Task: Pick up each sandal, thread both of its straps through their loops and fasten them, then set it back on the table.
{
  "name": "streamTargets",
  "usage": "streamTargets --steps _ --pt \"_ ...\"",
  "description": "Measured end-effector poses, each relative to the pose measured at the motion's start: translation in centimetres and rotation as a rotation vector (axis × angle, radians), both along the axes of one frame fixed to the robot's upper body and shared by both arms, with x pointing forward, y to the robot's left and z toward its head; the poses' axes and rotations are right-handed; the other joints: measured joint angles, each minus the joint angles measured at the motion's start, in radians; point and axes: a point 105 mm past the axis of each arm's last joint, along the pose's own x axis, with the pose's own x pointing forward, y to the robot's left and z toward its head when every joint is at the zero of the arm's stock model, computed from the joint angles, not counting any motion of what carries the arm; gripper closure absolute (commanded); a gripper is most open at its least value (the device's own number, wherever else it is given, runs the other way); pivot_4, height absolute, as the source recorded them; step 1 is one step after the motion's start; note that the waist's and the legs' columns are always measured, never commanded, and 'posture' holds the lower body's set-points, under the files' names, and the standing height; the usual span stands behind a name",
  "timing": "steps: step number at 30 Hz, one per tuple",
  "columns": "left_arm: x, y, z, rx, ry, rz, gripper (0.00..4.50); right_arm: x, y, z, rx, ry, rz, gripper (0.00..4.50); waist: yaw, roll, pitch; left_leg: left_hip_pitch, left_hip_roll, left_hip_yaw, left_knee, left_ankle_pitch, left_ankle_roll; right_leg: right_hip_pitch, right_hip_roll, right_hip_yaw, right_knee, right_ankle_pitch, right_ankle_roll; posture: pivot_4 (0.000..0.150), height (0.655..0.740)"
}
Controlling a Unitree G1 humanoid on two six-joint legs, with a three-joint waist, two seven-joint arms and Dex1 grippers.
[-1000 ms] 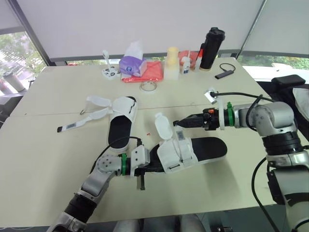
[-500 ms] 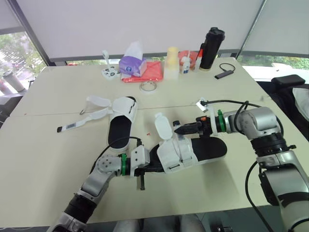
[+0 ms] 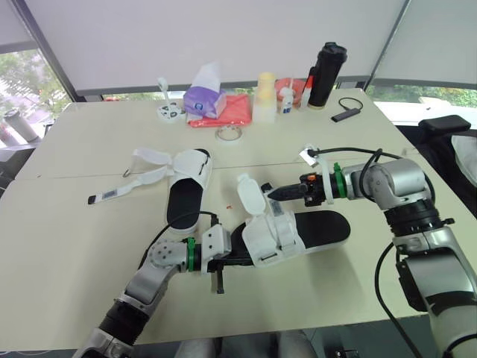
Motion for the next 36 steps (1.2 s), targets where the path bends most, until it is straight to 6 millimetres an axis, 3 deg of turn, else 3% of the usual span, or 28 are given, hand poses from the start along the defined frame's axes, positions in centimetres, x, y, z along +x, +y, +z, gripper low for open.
streamTargets --steps 11,20,27,36 --pt "0.0 0.0 0.0 0.000 0.000 0.002 4.50 0.7 -0.3 -0.5 0.013 0.020 -0.033 4.48 -0.002 0.000 0.000 0.000 0.000 0.000 0.000 0.000 0.000 0.000 0.000 0.000 0.000 0.000 0.000 0.150 0.7400" --pt "0.0 0.0 0.0 0.003 0.000 0.005 4.50 1.5 -0.2 -2.2 -0.033 0.037 -0.046 4.48 -0.011 0.000 0.000 0.001 0.000 0.000 0.000 0.000 0.000 0.001 0.001 0.000 0.001 0.000 0.000 0.150 0.7400" --pt "-0.1 0.1 0.1 0.003 -0.003 0.012 4.50 0.5 -0.8 -4.2 -0.127 0.051 0.015 4.48 -0.018 0.000 -0.001 0.002 0.000 -0.001 0.000 0.000 0.000 0.002 0.001 0.000 0.001 0.000 0.000 0.150 0.7400" --pt "0.0 0.0 0.2 0.001 -0.006 0.017 4.50 0.2 -1.2 -3.8 -0.182 0.000 0.047 4.48 -0.017 0.001 -0.001 0.002 -0.001 -0.002 0.000 0.000 0.000 0.003 0.000 0.000 0.000 0.000 0.000 0.150 0.7400"
